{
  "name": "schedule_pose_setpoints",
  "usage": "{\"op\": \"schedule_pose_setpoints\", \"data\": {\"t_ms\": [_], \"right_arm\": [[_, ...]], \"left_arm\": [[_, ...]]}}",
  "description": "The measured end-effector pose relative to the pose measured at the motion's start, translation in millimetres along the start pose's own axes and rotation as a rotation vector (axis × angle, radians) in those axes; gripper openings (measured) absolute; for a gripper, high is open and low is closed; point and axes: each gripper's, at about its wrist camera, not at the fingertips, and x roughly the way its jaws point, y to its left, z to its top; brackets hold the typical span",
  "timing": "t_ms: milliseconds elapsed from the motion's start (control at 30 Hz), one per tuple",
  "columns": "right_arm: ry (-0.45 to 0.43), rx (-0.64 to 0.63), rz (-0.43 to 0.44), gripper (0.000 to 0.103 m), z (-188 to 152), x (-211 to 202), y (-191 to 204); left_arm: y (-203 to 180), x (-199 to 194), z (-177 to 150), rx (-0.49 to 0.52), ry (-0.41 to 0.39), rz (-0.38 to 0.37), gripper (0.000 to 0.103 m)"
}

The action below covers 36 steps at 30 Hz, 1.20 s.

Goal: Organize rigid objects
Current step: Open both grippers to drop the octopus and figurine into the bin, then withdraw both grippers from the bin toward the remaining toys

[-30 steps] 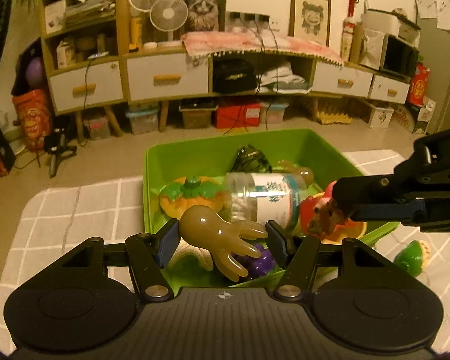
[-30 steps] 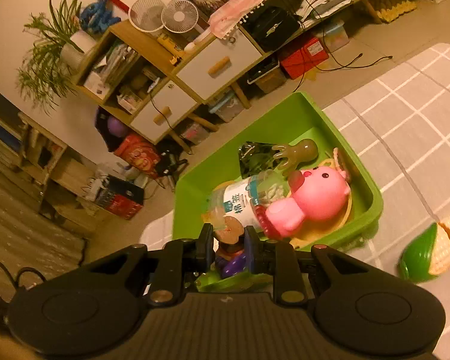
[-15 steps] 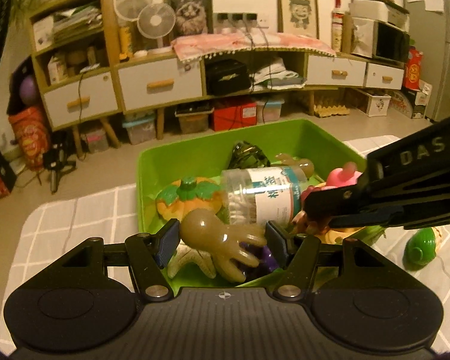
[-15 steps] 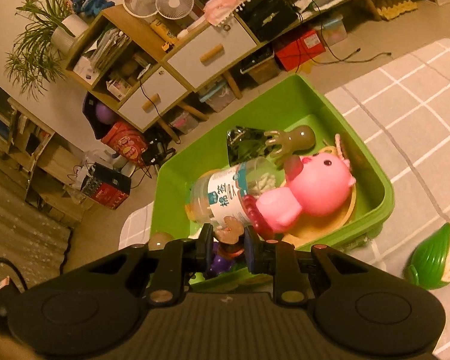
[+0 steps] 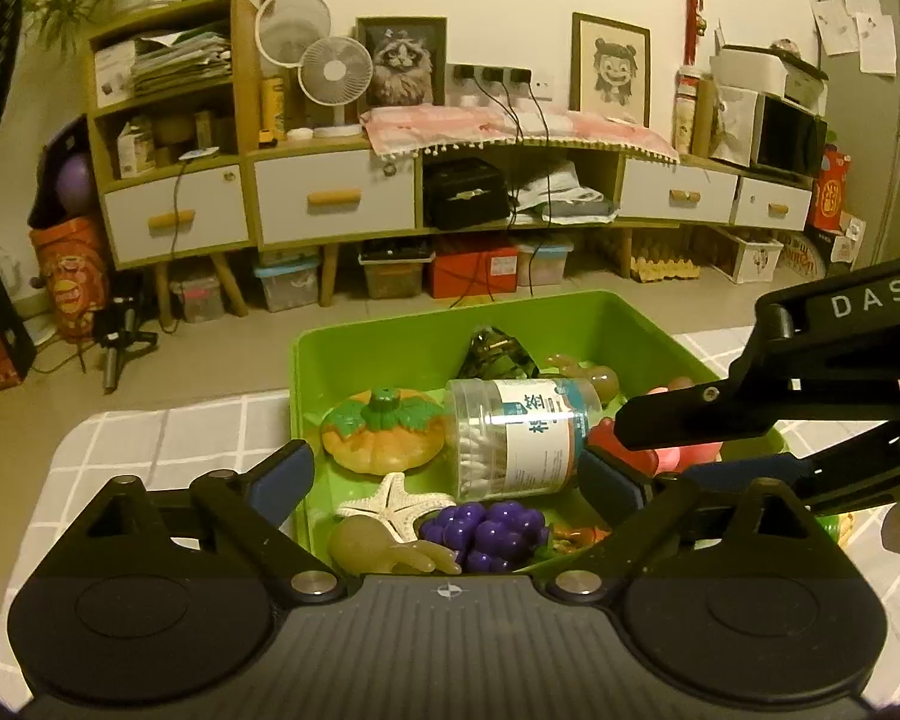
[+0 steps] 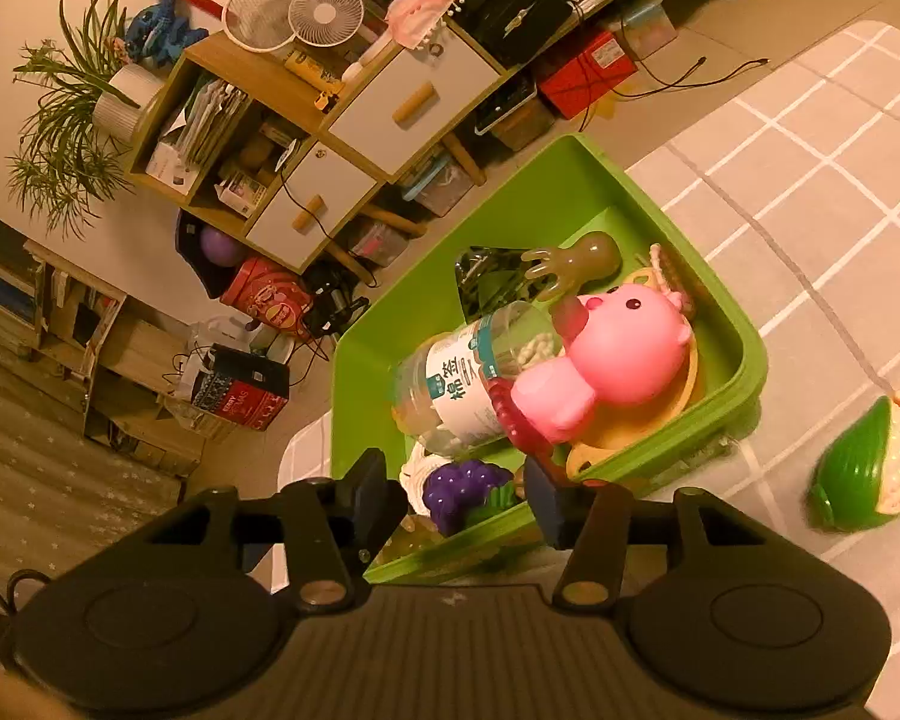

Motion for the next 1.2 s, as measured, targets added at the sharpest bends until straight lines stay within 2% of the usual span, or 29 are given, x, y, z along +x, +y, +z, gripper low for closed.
{"op": "schedule_pose_setpoints", "data": {"t_ms": [133, 267, 500, 967, 1200], "right_arm": [[-0.003, 0.001, 0.001, 0.048, -1, -9, 2], [-0.006, -0.010, 0.006, 0.054, -4, -19, 6], [-0.014, -0.025, -0.011, 0.064, -13, -39, 6], [0.001, -0.071, -0.088, 0.071, -33, -61, -6], [0.014, -0.169, -0.163, 0.072, -52, -64, -13]], "left_arm": [[-1, -6, 2, -0.004, -0.010, 0.008, 0.099], [-2, -15, 3, -0.018, -0.013, -0.004, 0.101], [-4, -27, -2, -0.029, 0.034, -0.034, 0.101], [5, -51, -27, -0.084, 0.094, -0.034, 0.101], [9, -54, -48, -0.101, 0.136, -0.055, 0.101]]}}
